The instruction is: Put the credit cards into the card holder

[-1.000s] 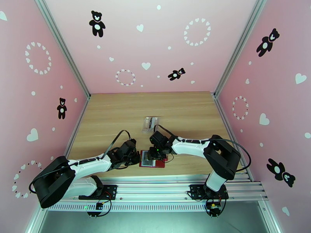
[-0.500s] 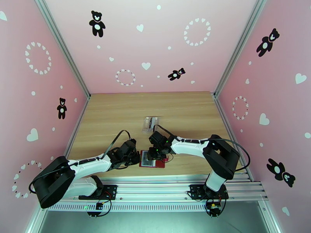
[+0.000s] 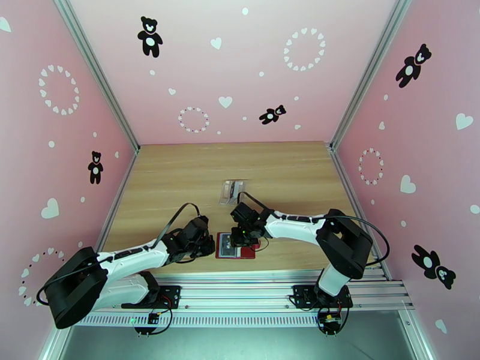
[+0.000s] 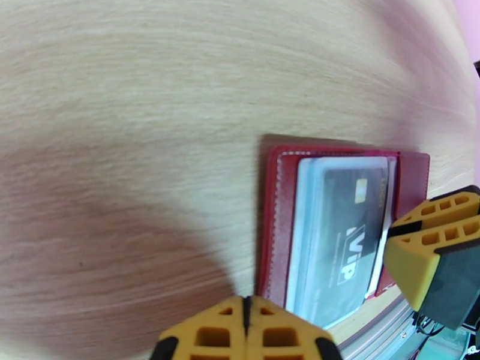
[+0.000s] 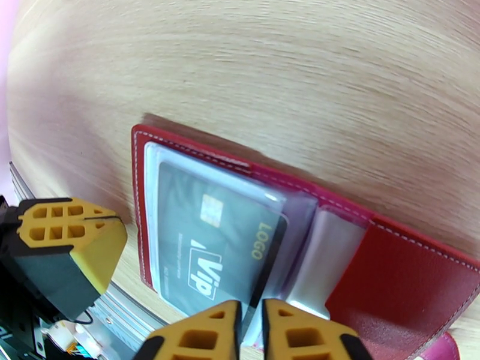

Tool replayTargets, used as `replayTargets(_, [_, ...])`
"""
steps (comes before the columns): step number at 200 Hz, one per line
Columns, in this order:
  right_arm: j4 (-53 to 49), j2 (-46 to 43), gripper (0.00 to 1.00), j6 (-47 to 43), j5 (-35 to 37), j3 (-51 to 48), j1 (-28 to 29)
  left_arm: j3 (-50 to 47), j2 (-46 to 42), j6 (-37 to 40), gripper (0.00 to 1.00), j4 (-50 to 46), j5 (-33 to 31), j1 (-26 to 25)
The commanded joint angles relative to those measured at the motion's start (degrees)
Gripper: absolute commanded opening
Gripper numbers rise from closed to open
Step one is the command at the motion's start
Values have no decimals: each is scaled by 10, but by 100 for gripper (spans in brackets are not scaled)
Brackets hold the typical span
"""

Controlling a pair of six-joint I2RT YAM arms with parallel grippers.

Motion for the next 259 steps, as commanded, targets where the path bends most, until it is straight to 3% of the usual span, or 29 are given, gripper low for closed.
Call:
replayTargets(1, [-7, 6, 13, -1, 7, 16, 1, 4, -5, 8, 2, -16, -7, -5])
replayTargets(134, [13, 29, 9, -4, 6, -8, -6, 10, -9, 5, 4, 4, 12, -6])
replayTargets(259, [30, 34, 8, -2, 4, -23, -9, 26, -10, 0, 15, 28, 29, -20])
